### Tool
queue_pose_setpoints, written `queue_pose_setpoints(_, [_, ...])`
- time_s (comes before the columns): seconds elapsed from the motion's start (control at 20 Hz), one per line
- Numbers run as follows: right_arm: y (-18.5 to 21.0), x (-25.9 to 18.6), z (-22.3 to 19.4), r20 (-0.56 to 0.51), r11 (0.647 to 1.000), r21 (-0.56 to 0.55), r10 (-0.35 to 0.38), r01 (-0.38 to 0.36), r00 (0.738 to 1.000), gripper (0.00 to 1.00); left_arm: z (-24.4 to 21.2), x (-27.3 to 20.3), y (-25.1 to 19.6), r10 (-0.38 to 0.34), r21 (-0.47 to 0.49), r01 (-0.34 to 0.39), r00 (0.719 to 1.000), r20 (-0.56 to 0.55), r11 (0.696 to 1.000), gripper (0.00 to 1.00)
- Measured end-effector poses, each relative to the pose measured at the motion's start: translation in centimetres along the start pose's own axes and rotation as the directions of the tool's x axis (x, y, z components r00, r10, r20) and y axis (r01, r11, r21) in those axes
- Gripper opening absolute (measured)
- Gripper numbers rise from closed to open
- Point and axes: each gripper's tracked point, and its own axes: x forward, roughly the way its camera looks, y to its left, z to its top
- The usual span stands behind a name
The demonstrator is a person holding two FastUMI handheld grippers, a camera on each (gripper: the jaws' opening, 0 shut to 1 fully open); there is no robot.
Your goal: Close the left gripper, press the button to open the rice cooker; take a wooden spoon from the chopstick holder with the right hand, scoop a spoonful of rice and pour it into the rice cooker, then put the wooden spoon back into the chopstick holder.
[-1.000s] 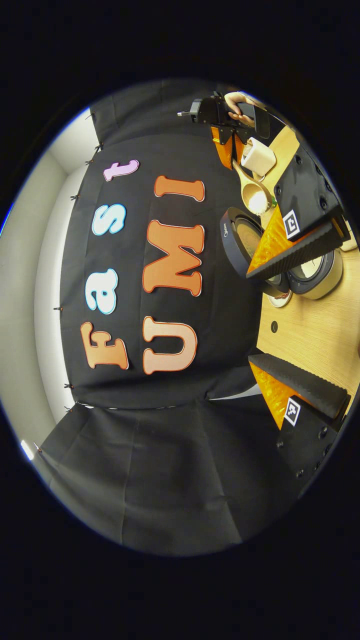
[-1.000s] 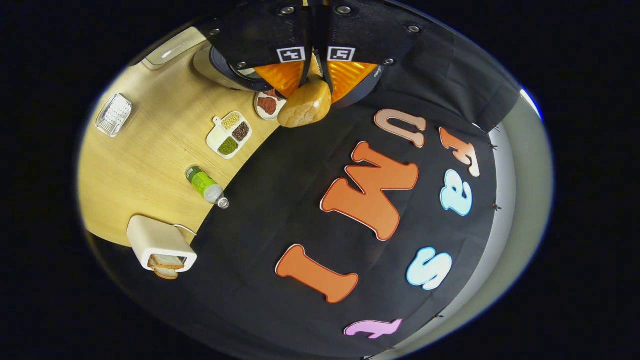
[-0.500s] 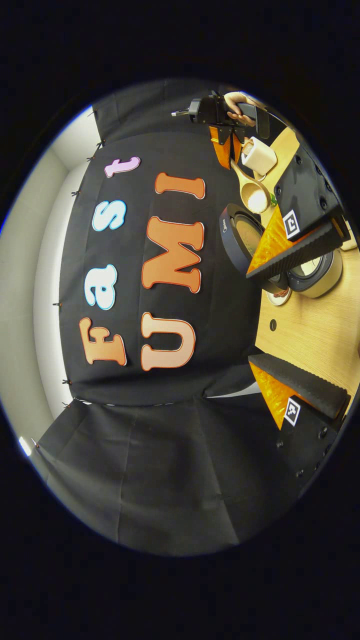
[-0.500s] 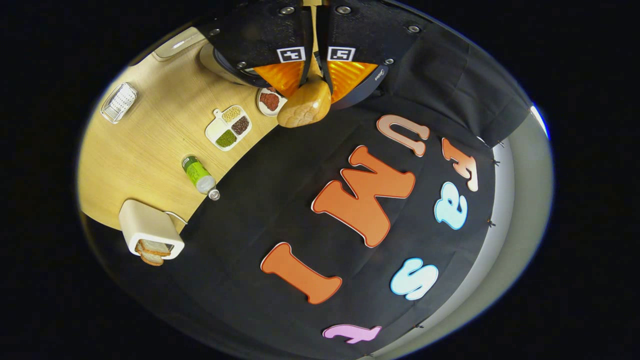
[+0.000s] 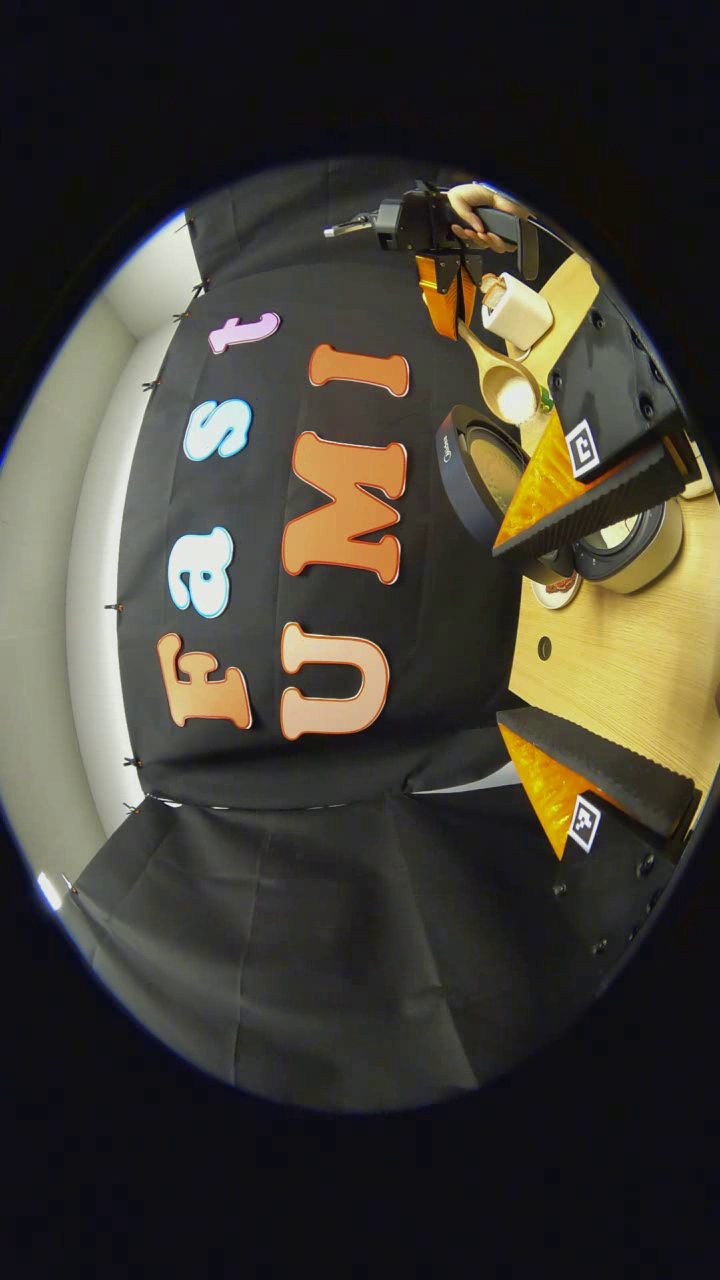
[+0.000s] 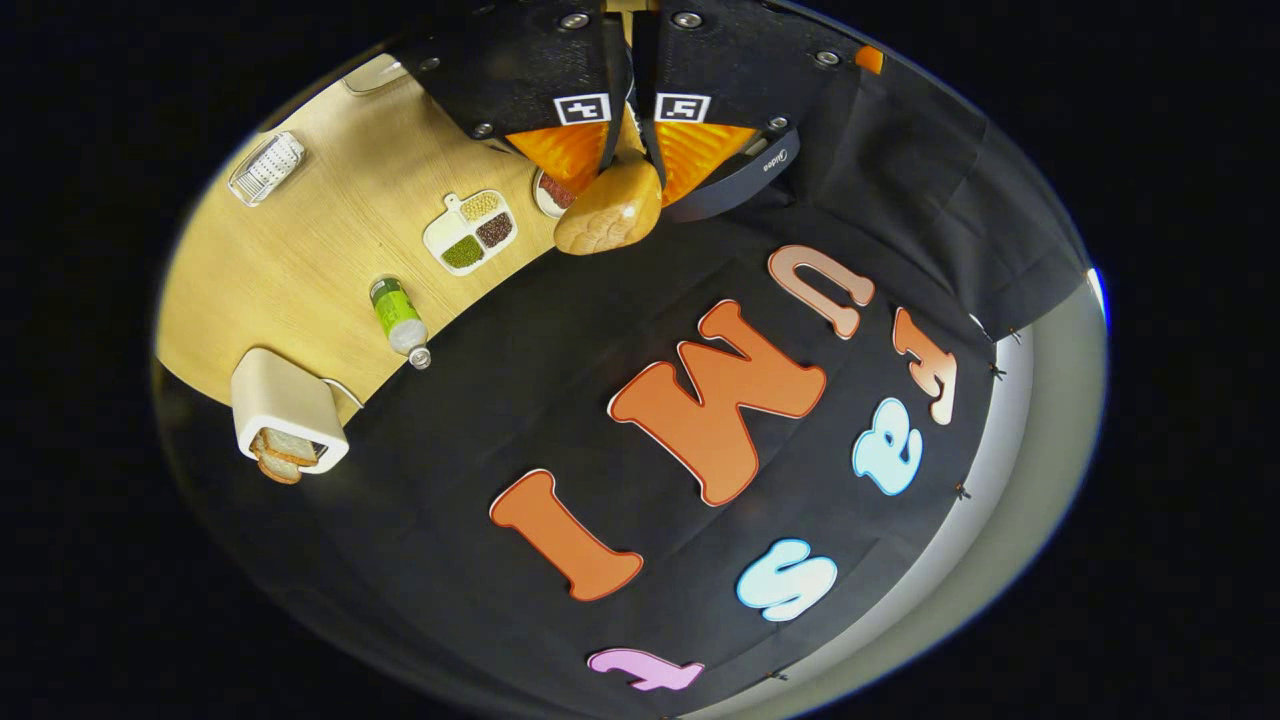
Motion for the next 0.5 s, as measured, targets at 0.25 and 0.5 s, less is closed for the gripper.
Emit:
queue_pose_setpoints(0.25, [0.41,-0.21,-0.06,0.007,0.998,-0.065,-0.002,0.003,1.0,0.02,-0.18,0.02,-0.12,-0.005,-0.001,0.005,1.0,-0.005,1.0,0.97])
queue_pose_setpoints(0.5, [0.89,-0.4,-0.01,0.025,0.989,-0.149,0.001,0.003,1.0,0.02,-0.11,-0.15,-0.2,-0.017,0.004,0.017,1.0,-0.003,1.0,0.97])
